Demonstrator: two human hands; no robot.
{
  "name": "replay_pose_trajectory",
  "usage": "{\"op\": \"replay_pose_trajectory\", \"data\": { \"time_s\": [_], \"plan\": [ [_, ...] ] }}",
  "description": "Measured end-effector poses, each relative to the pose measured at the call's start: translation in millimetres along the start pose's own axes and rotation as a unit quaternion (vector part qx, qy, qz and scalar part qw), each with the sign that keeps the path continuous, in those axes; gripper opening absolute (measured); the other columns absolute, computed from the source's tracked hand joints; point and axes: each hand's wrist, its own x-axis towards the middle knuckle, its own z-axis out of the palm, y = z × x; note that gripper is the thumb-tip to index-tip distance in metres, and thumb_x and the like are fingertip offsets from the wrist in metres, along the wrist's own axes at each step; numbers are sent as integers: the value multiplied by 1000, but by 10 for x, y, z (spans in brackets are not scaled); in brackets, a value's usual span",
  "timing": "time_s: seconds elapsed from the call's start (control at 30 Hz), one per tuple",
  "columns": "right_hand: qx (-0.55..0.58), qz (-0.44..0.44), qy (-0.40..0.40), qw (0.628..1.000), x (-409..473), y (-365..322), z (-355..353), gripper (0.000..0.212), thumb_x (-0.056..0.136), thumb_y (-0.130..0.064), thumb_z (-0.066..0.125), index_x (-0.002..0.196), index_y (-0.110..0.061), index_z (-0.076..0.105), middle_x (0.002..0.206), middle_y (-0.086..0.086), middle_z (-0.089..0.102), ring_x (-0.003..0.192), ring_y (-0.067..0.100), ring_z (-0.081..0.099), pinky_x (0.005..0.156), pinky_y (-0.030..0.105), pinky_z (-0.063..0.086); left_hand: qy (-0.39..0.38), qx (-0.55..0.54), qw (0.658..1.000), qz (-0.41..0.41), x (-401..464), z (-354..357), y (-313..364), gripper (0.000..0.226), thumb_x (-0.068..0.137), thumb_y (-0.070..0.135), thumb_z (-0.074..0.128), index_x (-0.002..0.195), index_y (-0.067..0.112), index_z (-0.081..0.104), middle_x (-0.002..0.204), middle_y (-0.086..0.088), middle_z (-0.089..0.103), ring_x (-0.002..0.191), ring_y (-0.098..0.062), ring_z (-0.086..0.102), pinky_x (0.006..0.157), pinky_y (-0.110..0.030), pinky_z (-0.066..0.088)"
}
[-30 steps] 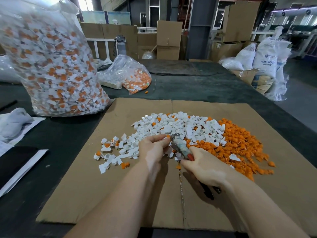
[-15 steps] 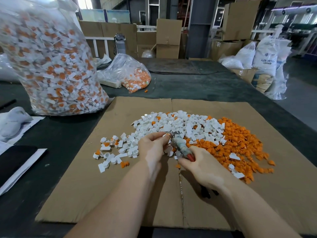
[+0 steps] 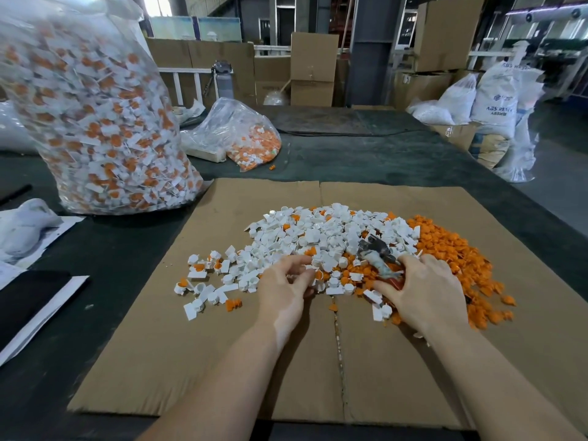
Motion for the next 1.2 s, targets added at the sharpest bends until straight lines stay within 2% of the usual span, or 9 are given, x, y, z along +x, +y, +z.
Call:
{"op": "replay_pose_trajectory", "data": {
  "time_s": [0.1, 0.17, 0.27, 0.37, 0.5, 0.63, 0.8, 0.97, 1.2],
  "plan": [
    [-57, 6, -11, 998, -12, 4, 14, 67, 82, -72, 37, 124, -21, 50, 121, 2, 51, 114, 20, 44, 96, 32, 36, 8, 13, 1000, 6, -7, -3, -33, 19, 90, 13, 62, 107, 21, 64, 85, 3, 66, 81, -5, 63, 70, -9, 48],
    [-55, -16, 30, 998, -41, -58, -1, 60, 86, -62, 45, 126, -18, 52, 125, 7, 51, 118, 26, 44, 104, 40, 28, 9, 2, 1000, -1, -3, 8, -35, 19, 89, 13, 63, 106, 22, 64, 83, 4, 67, 79, -3, 64, 68, -8, 47],
    [107, -136, 127, 977, -107, -265, -1, 35, 81, -21, 72, 113, -9, 65, 105, 11, 64, 101, 29, 58, 92, 45, 44, 13, -16, 1000, -16, 13, 26, -43, 20, 88, 9, 64, 105, 18, 66, 85, -1, 70, 78, -12, 67, 75, -23, 53],
    [211, -242, 129, 938, -227, -508, 50, 28, 73, 0, 74, 100, -9, 71, 89, 8, 67, 87, 26, 63, 76, 38, 53, 4, -44, 999, -20, 9, 36, -43, 19, 86, 4, 65, 103, 12, 66, 83, -7, 70, 69, -11, 65, 72, -27, 54],
    [288, -251, 109, 918, -256, -613, 155, 6, 80, -2, 70, 84, -6, 70, 77, 5, 62, 78, 23, 59, 67, 38, 51, -21, -29, 999, 10, -26, -13, -48, 27, 84, -4, 62, 94, 22, 66, 87, -6, 70, 84, -18, 66, 81, -29, 53],
    [322, -229, 113, 912, -262, -620, 210, 7, 79, 1, 69, 81, -5, 68, 78, 5, 63, 78, 21, 59, 69, 34, 51, -80, 31, 995, 53, -76, -62, -48, 34, 77, -5, 69, 100, 20, 67, 80, 0, 64, 68, -5, 56, 69, -13, 47],
    [354, -200, 135, 904, -308, -620, 211, 14, 81, 7, 65, 92, -1, 70, 85, 7, 67, 83, 19, 63, 76, 26, 50, -62, 67, 993, 71, -75, -42, -45, 32, 78, -1, 72, 107, 13, 67, 90, -11, 65, 77, -11, 57, 70, -10, 46],
    [344, -204, 129, 907, -322, -607, 195, 12, 81, 4, 66, 91, -2, 70, 85, 6, 66, 83, 20, 62, 76, 29, 51, -53, 100, 990, 85, -85, -39, -56, 32, 78, 2, 73, 104, 20, 67, 86, 3, 63, 78, -10, 55, 72, -11, 45],
    [325, -217, 120, 913, -330, -603, 185, 7, 78, 1, 71, 82, -4, 71, 79, 6, 63, 79, 22, 60, 72, 34, 53, -45, 132, 985, 98, -96, -23, -61, 34, 77, 4, 73, 107, 20, 68, 93, 10, 65, 76, 0, 54, 74, -11, 45]
  ]
}}
